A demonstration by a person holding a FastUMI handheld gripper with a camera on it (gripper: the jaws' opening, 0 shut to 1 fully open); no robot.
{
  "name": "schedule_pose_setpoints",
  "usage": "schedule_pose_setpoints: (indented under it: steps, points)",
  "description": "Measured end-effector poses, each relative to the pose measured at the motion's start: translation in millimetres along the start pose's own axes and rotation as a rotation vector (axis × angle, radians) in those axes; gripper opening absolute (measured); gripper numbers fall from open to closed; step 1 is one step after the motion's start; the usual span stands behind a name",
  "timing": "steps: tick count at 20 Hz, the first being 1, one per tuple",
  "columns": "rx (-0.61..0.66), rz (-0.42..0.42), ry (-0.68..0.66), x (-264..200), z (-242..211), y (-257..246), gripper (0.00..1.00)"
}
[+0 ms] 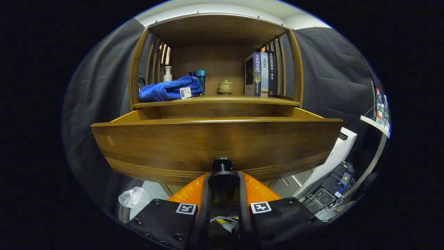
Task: Pull open the drawer, take out the items inside it, and place them on the countertop above the cabinet.
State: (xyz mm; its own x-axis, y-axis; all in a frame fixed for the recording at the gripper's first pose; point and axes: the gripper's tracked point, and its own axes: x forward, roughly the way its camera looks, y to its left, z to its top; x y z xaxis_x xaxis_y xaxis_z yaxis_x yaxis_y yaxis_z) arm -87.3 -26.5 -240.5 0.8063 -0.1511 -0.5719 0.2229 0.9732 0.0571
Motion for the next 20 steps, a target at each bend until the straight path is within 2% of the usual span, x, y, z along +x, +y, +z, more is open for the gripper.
schedule_pose_setpoints:
  steps: [9, 13, 15, 20]
  points:
    - [0.001, 0.023, -0.028, -0.4, 1.3, -1.3, 0.43]
    - [0.01, 0.041, -0.034, -0.1, -0.2, -1.4, 0.5]
    - [0.004, 0.043, 0.005, 2.1, -11.3, -0.5, 0.53]
    - [-0.031, 0.027, 0.043, 0.1, -25.6, -1.2, 0.87]
